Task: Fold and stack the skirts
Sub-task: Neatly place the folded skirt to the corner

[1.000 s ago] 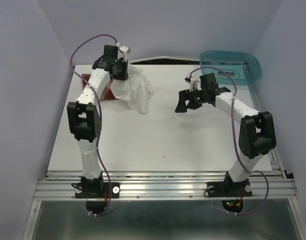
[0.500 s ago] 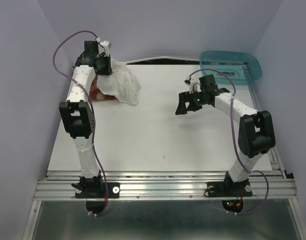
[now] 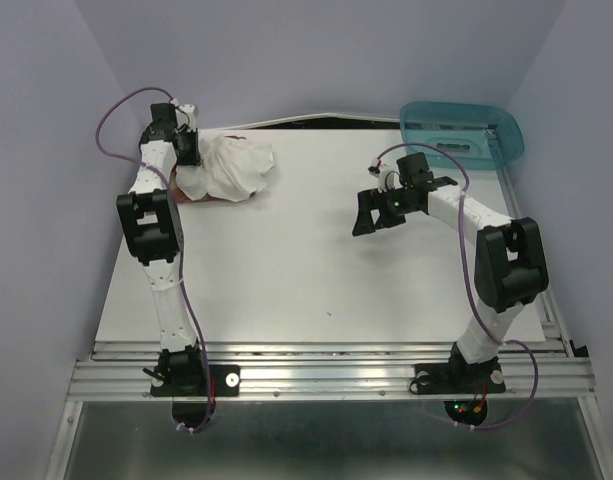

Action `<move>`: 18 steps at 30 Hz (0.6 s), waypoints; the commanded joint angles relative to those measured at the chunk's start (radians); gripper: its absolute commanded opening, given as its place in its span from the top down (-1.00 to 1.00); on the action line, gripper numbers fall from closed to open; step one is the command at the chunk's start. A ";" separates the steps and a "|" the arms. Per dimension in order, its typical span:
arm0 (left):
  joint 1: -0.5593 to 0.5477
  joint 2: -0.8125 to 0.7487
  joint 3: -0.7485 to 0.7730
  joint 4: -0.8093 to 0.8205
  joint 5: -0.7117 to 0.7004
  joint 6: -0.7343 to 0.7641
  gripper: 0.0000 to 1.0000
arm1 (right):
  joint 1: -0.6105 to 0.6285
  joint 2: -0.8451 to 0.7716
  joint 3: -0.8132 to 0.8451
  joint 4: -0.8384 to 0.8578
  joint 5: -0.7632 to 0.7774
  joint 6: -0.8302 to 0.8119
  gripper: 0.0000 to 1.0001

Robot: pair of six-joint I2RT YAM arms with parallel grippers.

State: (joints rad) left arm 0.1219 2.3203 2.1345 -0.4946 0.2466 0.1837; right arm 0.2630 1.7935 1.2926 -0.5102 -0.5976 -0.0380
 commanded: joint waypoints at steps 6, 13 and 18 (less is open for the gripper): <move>0.039 0.079 0.059 0.171 -0.078 0.000 0.99 | 0.007 0.018 0.011 -0.045 -0.013 -0.010 -1.00; 0.042 0.021 0.018 0.200 -0.105 0.005 0.21 | 0.007 0.007 0.017 -0.053 -0.011 -0.016 -1.00; 0.045 -0.058 0.036 0.186 -0.135 0.019 -0.19 | 0.007 -0.006 0.016 -0.053 -0.013 -0.014 -1.00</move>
State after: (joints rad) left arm 0.1532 2.4165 2.1532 -0.3485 0.1555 0.1860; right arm 0.2630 1.8072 1.2926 -0.5613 -0.5987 -0.0383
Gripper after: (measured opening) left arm 0.523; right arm 0.999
